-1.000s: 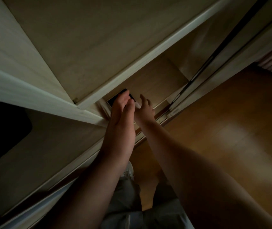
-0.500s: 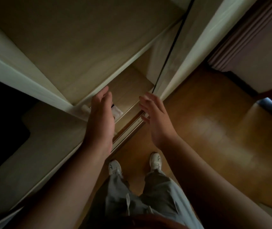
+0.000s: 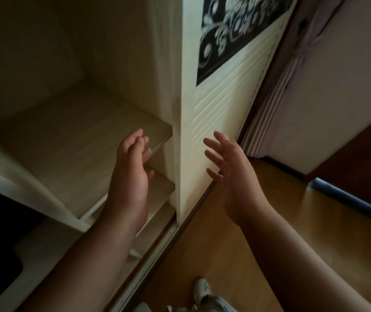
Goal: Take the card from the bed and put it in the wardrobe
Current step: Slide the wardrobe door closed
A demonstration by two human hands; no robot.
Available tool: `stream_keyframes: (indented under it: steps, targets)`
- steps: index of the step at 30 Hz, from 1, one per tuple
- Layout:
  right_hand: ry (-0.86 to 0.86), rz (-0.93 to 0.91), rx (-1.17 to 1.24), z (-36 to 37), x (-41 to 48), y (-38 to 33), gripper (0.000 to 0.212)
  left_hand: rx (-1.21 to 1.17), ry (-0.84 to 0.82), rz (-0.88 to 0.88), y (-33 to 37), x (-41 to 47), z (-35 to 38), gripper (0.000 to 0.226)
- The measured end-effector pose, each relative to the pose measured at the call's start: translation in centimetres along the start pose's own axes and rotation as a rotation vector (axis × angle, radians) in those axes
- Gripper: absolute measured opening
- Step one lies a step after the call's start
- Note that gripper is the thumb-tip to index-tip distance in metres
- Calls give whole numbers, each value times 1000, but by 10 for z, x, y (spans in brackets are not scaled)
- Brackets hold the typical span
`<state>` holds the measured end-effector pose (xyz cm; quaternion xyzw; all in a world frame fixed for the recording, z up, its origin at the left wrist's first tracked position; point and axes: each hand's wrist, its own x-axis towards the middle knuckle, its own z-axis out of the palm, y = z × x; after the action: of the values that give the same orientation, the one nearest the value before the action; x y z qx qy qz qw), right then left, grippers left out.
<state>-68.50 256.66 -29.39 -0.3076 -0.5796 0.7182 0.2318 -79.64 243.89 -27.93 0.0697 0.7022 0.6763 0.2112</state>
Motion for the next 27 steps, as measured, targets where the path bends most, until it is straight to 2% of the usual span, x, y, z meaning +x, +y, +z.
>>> stream_keyframes:
  steps: [5,9,14,18,21,24,27]
  targets:
    - [-15,-80,-5,-18,3,-49,65,-56,13,78,48,1,28,35]
    - [-30,-125,47,-27,5,-75,59,-101,11,98,76,8,50,29]
    - [-52,-170,62,-33,6,-92,61,-12,-47,223,90,20,76,44]
    - [-62,-168,69,-34,7,-100,69,10,48,244,82,38,86,48]
    - [-69,-156,62,-32,9,-103,74,81,60,210,79,50,86,60]
    - [-68,-149,64,-31,11,-104,76,129,78,213,76,60,86,51]
    - [-78,-140,54,-29,14,-103,78,260,146,303,74,64,87,39]
